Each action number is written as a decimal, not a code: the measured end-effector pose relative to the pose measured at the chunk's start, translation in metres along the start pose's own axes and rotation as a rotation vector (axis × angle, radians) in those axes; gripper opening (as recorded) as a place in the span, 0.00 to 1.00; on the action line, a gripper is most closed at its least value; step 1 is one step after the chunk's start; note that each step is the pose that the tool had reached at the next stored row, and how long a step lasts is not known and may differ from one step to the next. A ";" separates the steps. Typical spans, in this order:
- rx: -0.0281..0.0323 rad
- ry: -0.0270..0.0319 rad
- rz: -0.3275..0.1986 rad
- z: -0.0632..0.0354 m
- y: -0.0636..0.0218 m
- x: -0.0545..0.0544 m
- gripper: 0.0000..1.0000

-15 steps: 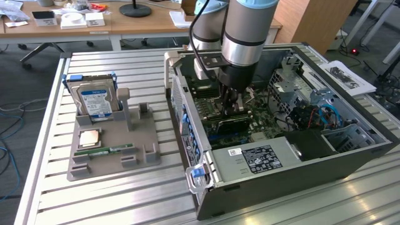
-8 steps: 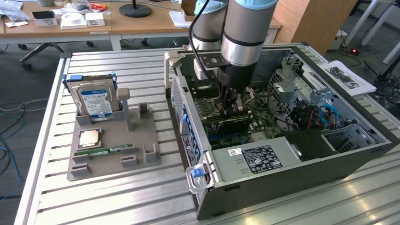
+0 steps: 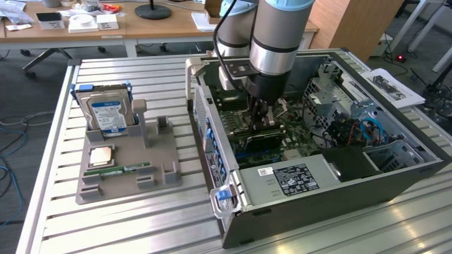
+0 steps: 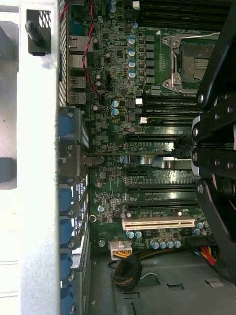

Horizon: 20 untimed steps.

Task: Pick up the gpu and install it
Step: 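Press down on the gpu until it lock into place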

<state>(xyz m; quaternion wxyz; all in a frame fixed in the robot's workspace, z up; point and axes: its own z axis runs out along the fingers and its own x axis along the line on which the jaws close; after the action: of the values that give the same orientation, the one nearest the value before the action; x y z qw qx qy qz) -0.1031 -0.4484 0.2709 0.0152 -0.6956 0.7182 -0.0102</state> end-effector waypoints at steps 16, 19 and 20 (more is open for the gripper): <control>-0.0001 0.0001 0.000 0.0044 0.0002 0.000 0.11; 0.0000 0.0004 0.000 0.0052 0.0007 0.000 0.11; -0.0003 0.0005 0.000 0.0053 0.0009 0.000 0.11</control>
<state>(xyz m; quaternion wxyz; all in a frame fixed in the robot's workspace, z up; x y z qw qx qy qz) -0.1039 -0.4485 0.2656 0.0149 -0.6956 0.7182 -0.0102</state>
